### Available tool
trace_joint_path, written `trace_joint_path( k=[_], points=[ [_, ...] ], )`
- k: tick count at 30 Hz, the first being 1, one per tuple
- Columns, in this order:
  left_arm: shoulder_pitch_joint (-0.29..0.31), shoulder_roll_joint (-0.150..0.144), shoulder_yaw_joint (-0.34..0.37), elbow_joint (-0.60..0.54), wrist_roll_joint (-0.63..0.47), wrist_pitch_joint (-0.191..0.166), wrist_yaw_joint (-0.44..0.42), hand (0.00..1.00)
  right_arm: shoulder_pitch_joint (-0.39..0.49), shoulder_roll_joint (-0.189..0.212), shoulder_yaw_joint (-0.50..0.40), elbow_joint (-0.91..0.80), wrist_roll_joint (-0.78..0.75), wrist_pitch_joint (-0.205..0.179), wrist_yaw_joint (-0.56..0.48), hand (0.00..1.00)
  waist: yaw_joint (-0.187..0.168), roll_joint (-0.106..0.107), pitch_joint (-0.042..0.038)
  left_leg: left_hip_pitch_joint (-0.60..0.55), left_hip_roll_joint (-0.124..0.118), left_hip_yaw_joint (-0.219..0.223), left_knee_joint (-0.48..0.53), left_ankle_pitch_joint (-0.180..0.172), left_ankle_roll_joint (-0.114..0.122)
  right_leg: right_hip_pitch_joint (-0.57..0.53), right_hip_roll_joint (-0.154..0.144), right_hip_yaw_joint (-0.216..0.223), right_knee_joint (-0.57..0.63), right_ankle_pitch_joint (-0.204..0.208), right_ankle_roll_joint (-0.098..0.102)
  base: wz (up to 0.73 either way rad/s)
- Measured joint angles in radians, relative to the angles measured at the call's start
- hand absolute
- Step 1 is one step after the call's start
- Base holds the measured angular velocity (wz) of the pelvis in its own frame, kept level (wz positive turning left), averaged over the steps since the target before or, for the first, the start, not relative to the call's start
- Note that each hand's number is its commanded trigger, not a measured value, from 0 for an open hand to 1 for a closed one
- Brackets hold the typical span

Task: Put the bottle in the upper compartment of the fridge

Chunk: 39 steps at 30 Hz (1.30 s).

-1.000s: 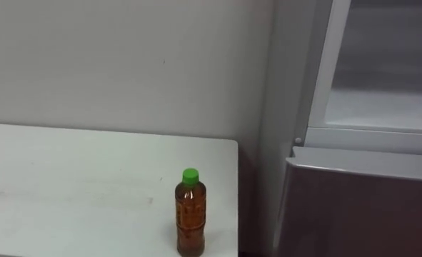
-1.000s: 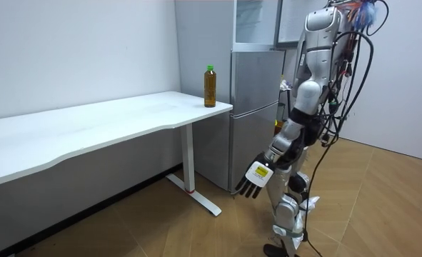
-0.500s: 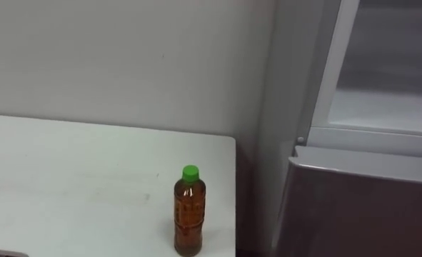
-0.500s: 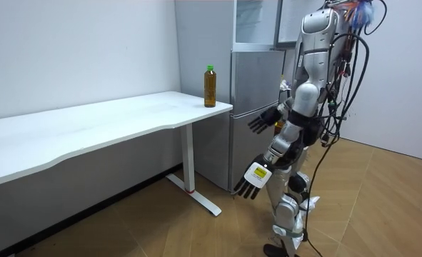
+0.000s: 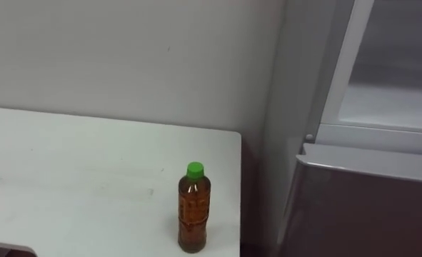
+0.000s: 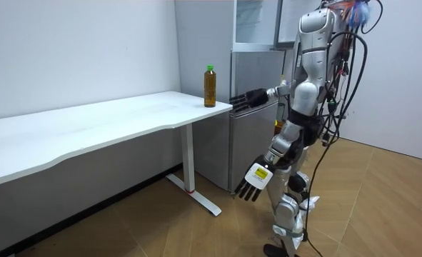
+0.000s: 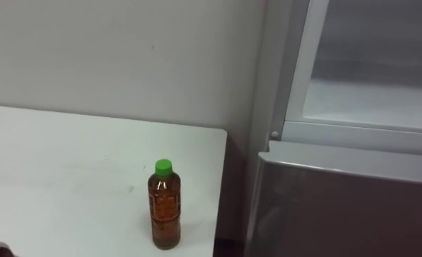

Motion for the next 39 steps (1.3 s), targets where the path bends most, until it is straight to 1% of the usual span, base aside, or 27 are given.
trace_joint_path(
  k=[1, 2, 4, 5, 7, 9, 11, 16, 21, 22, 25, 30, 32, 39],
  points=[
    [0.0, 0.001, 0.0, 0.001, -0.001, 0.001, -0.001, 0.0, 0.0, -0.007, 0.0, -0.007, 0.0, 0.001, 0.001, 0.0, 0.0, 0.0, -0.0003, 0.0, 0.0, 0.001, 0.0, 0.0, 0.0, 0.0, 0.0, 0.0, 0.001, 0.0, 0.0, 0.0],
    [0.0, 0.0, 0.0, 0.001, -0.005, 0.003, -0.001, 0.0, 0.002, -0.019, 0.001, -0.038, 0.0, 0.019, 0.001, 0.0, 0.002, -0.001, -0.0022, 0.0, 0.0, 0.004, 0.0, 0.0, 0.0, -0.002, 0.0, 0.002, 0.001, 0.0, 0.0, -0.04],
    [0.0, 0.001, 0.0, 0.001, -0.006, 0.006, -0.003, 0.0, 0.001, -0.034, 0.0, -0.1, 0.0, 0.04, 0.002, 0.0, 0.002, -0.001, -0.0032, 0.0, 0.0, 0.005, 0.0, 0.0, 0.0, -0.004, 0.0, 0.003, 0.003, 0.0, 0.0, -0.02],
    [0.0, 0.001, 0.001, 0.001, -0.006, 0.007, -0.007, 0.0, -0.001, -0.042, -0.003, -0.148, 0.0, 0.04, 0.003, 0.0, 0.003, 0.001, -0.0044, 0.001, 0.001, 0.006, 0.0, 0.0, 0.0, -0.004, 0.0, 0.003, 0.003, 0.001, -0.001, 0.0],
    [0.0, 0.003, 0.001, 0.006, -0.006, 0.01, -0.012, 0.0, -0.01, -0.043, -0.01, -0.211, 0.0, 0.039, 0.002, 0.0, 0.003, 0.002, -0.0074, 0.006, 0.002, 0.006, -0.001, 0.0, 0.0, -0.001, 0.001, 0.003, 0.006, 0.001, -0.001, 0.0],
    [-0.002, 0.006, 0.0, 0.005, -0.006, 0.021, -0.016, 0.0, -0.029, -0.034, -0.007, -0.252, 0.0, 0.037, 0.002, 0.0, 0.003, 0.002, -0.0079, 0.007, 0.003, 0.005, 0.0, 0.0, 0.0, -0.001, 0.001, 0.002, 0.012, 0.001, -0.001, 0.0],
    [-0.002, 0.008, 0.0, 0.005, -0.006, 0.025, -0.017, 0.0, -0.048, -0.029, -0.005, -0.279, 0.0, 0.037, 0.001, 0.0, 0.009, 0.002, -0.008, 0.008, 0.001, 0.005, 0.002, 0.0, 0.0, -0.001, -0.001, 0.002, 0.015, 0.001, -0.001, 0.0],
    [-0.001, 0.02, 0.0, 0.009, -0.006, 0.026, -0.017, 0.0, -0.07, -0.025, -0.006, -0.303, 0.0, 0.037, -0.009, 0.0, 0.027, -0.004, -0.0088, 0.008, 0.0, 0.004, 0.003, 0.002, 0.002, 0.0, -0.003, 0.001, 0.016, 0.001, 0.0, 0.0],
    [0.001, 0.032, 0.012, 0.026, 0.006, 0.027, -0.015, 0.0, -0.093, -0.023, -0.007, -0.317, -0.004, 0.037, -0.008, 0.0, 0.029, -0.015, -0.0073, 0.004, 0.0, 0.003, 0.003, 0.002, 0.001, -0.002, -0.003, 0.0, 0.016, 0.001, 0.0, 0.0],
    [0.001, 0.032, 0.015, 0.029, 0.025, 0.029, -0.016, 0.0, -0.101, -0.022, -0.007, -0.317, -0.006, 0.037, -0.009, 0.0, 0.029, -0.017, -0.0063, 0.003, 0.0, 0.003, 0.002, 0.002, 0.001, -0.003, -0.003, 0.0, 0.015, 0.001, 0.0, 0.0],
    [0.003, 0.032, 0.028, 0.026, 0.054, 0.043, -0.018, 0.0, -0.124, -0.024, -0.008, -0.333, -0.008, 0.037, -0.011, 0.0, 0.029, -0.02, -0.0071, -0.001, 0.0, 0.002, 0.002, 0.002, 0.001, -0.006, -0.004, -0.003, 0.014, 0.001, 0.0, 0.02],
    [0.003, 0.033, 0.031, 0.024, 0.084, 0.044, -0.017, 0.0, -0.168, -0.029, -0.03, -0.394, -0.008, 0.036, -0.034, 0.0, 0.032, -0.019, -0.0071, 0.0, 0.0, 0.001, 0.0, 0.002, 0.001, -0.004, -0.003, -0.003, 0.013, 0.001, 0.0, 0.01],
    [0.003, 0.032, 0.03, 0.024, 0.088, 0.044, -0.017, 0.0, -0.181, -0.029, -0.036, -0.402, -0.008, 0.024, -0.049, 0.0, 0.036, -0.018, -0.0069, 0.001, 0.0, 0.001, 0.001, 0.002, 0.001, -0.003, -0.003, -0.001, 0.013, 0.001, 0.0, 0.0],
    [0.003, 0.031, 0.03, 0.022, 0.108, 0.044, -0.023, 0.0, -0.193, -0.029, -0.037, -0.402, -0.002, 0.024, -0.065, 0.0, 0.044, -0.014, -0.0063, 0.001, 0.0, 0.002, 0.002, 0.002, 0.001, -0.004, -0.003, -0.001, 0.013, 0.001, 0.0, 0.0]
  ],
)
